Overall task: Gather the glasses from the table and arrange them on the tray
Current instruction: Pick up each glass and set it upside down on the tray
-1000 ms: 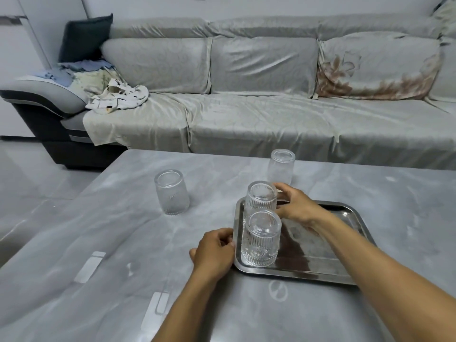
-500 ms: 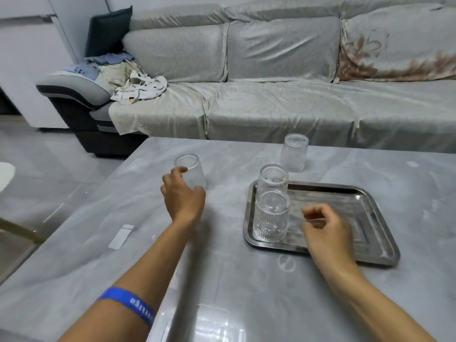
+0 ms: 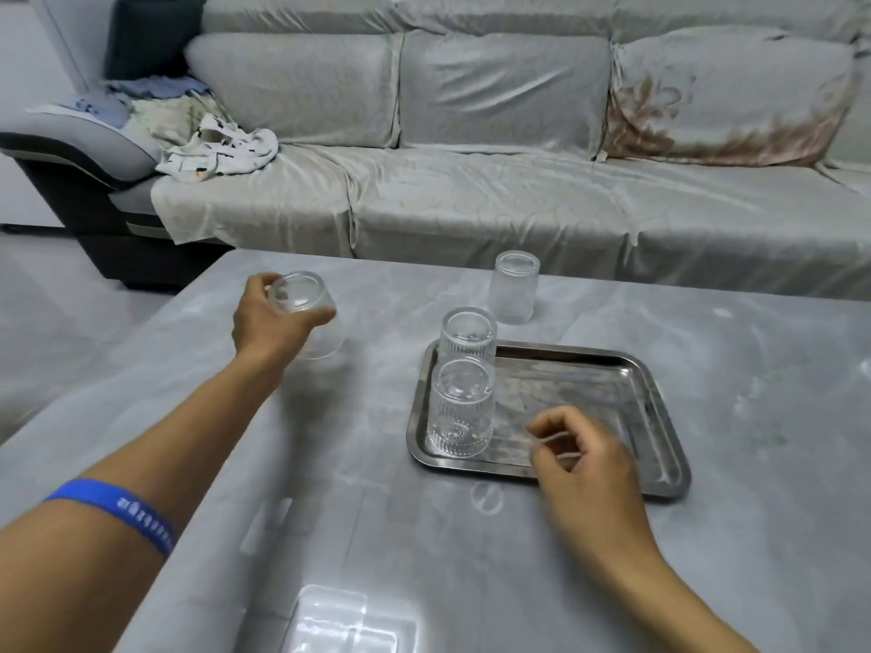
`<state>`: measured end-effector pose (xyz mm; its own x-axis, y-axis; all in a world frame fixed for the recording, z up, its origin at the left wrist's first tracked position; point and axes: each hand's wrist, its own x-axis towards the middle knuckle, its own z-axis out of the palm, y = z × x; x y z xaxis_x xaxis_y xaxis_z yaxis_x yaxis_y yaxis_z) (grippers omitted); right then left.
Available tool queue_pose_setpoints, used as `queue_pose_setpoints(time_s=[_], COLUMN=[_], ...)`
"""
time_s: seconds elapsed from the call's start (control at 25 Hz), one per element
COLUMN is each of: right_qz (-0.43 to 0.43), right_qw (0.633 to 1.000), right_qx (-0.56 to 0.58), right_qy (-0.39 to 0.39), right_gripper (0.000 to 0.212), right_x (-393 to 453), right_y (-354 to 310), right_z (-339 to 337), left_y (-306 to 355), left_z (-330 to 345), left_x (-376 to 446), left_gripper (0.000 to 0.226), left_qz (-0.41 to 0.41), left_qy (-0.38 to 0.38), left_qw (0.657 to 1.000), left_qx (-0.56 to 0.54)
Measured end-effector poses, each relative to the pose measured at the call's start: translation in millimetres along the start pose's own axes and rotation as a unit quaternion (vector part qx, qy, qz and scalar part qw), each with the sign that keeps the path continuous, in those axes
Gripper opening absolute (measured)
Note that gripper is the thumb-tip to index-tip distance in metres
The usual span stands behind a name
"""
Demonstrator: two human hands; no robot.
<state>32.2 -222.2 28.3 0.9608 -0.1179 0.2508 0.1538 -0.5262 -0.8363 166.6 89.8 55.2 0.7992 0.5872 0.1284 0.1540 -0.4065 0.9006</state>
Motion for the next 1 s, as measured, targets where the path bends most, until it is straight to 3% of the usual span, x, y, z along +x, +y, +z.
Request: queue_pose_setpoints(time_s=[0.08, 0.28, 0.36, 0.52, 0.64, 0.76, 0.84, 1.0], right_qz=[-0.033, -0.174, -0.193, -0.143, -0.015, 0.044, 0.043, 0.059], right_qw=[0.999, 0.985, 0.979, 0.98, 0.992, 0.994, 0.994, 0.996], right_qx=[0.008, -0.011, -0.029, -0.057, 0.013, 0.037, 0.048, 0.034], right_qy=[0.004, -0.004, 0.054, 0.122, 0.122, 0.096, 0.088, 0.053], right_gripper=[0.03, 0.091, 0.089, 0.083, 0.078, 0.075, 0.077, 0.082], right_x=[4.9, 12.6, 12.9, 18.4, 31.3, 47.9, 62.9, 91.8], right_y=[-17.0, -67.2, -72.9, -52.9, -17.3, 13.9, 26.8, 43.7], right_z=[-4.8, -11.5, -16.9, -29.7, -34.6, -31.3, -19.5, 8.7], left_y=[31.8, 104.8, 111.7, 85.5, 40.4, 11.7, 3.4, -10.8], left_z=[-7.8, -15.4, -5.7, 3.2, 10.5, 27.2, 39.3, 53.5], left_x=[-30.0, -161.3, -201.1, -189.9, -157.5, -150.7, -147.8, -144.5], left_gripper=[0.075, 0.069, 0.067, 0.067, 0.044, 0.045, 0.042, 0.048], left_qz=[0.047, 0.216, 0.242, 0.179, 0.038, -0.071, -0.082, -0.051], left_qy=[-0.003, -0.157, -0.201, -0.291, -0.202, -0.27, -0.3, -0.262], left_qw=[0.996, 0.955, 0.936, 0.924, 0.979, 0.951, 0.942, 0.949], left_qx=[-0.081, -0.131, -0.158, -0.172, 0.009, 0.13, 0.128, 0.17])
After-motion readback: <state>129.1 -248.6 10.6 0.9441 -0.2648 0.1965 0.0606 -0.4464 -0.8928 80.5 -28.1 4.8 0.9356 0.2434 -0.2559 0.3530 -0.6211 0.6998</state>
